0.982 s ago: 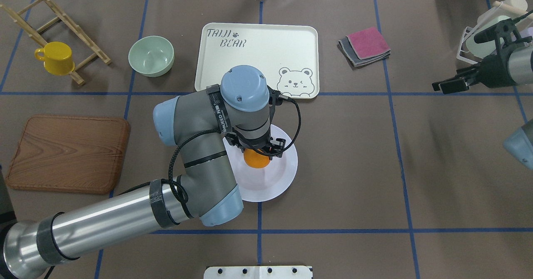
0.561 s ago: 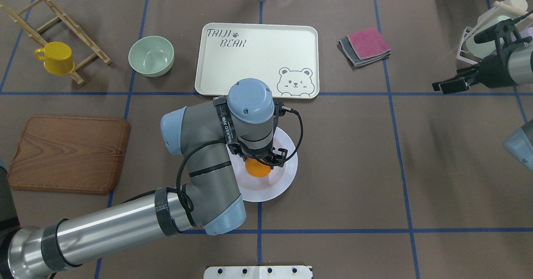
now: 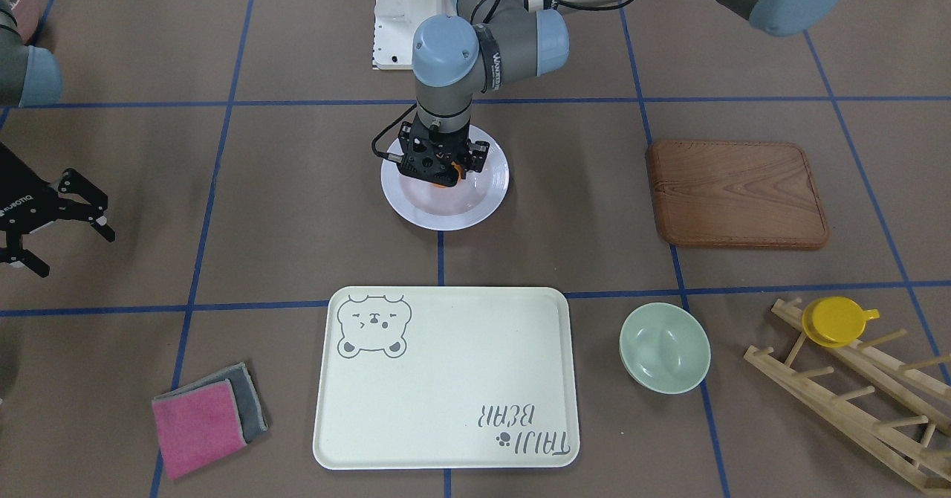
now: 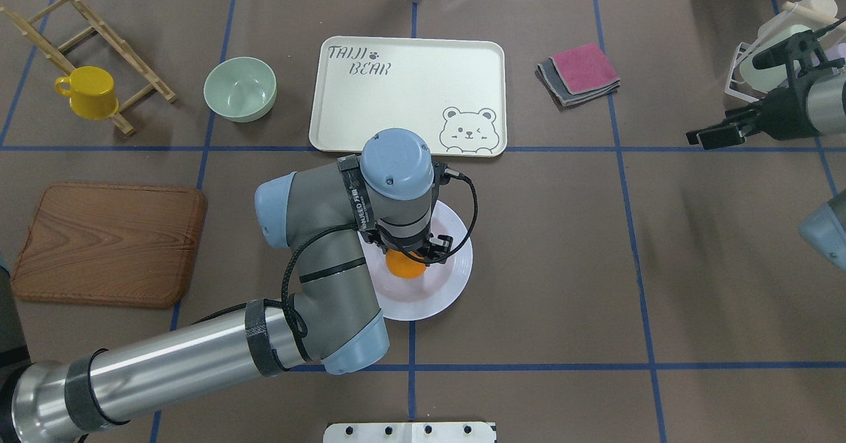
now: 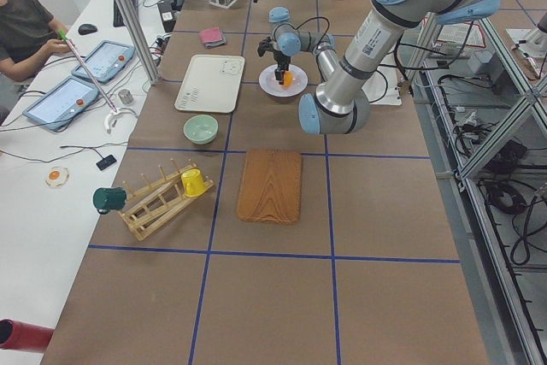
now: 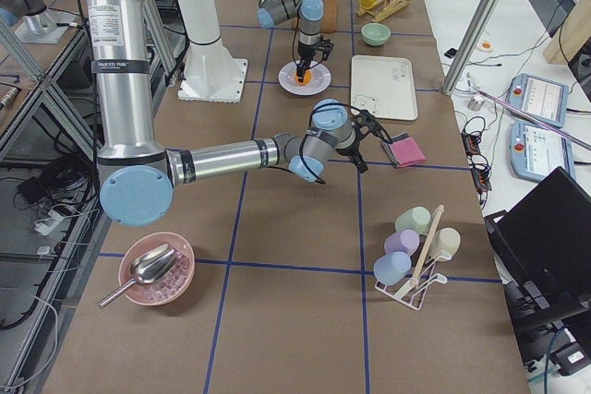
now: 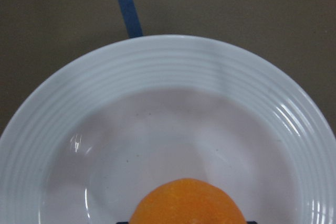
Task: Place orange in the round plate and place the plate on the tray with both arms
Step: 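Lower the orange onto the plate and open the left gripper, then raise the left gripper away while the right gripper reaches to the plate rim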
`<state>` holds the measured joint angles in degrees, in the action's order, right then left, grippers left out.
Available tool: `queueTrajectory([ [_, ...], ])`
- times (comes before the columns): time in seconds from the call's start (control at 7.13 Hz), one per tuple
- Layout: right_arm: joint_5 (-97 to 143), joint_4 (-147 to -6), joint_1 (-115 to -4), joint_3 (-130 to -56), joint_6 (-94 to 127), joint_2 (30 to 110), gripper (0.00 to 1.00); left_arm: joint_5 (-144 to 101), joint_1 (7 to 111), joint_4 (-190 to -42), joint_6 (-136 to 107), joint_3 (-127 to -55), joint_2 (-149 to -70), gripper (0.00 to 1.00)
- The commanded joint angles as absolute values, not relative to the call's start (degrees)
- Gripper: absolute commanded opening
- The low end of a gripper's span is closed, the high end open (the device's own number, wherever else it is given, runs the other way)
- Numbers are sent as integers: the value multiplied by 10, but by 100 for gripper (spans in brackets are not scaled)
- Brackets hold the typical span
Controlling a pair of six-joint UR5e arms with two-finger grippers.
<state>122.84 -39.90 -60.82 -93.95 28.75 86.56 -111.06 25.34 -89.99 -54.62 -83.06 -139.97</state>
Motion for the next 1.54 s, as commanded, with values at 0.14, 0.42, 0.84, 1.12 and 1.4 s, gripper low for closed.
queueTrajectory([
  [0.14, 1229, -399, -608, -939, 287, 866, 100, -1108, 254, -899, -548, -831, -1399, 98],
  [0.42, 1228, -398, -603, -940, 288, 865, 100, -1109, 257, -894, -552, -852, -1398, 98],
  [0.84, 1223, -393, -547, -967, 416, 864, 100, -1144, 319, -896, -505, -1030, -1256, 98],
  [1.12, 1142, -392, -445, -1008, 538, 856, 100, -1164, 378, -923, -429, -1049, -1214, 98],
  [1.4, 1003, -392, -316, -1027, 689, 807, 100, -1222, 455, -962, -338, -1037, -1167, 98],
])
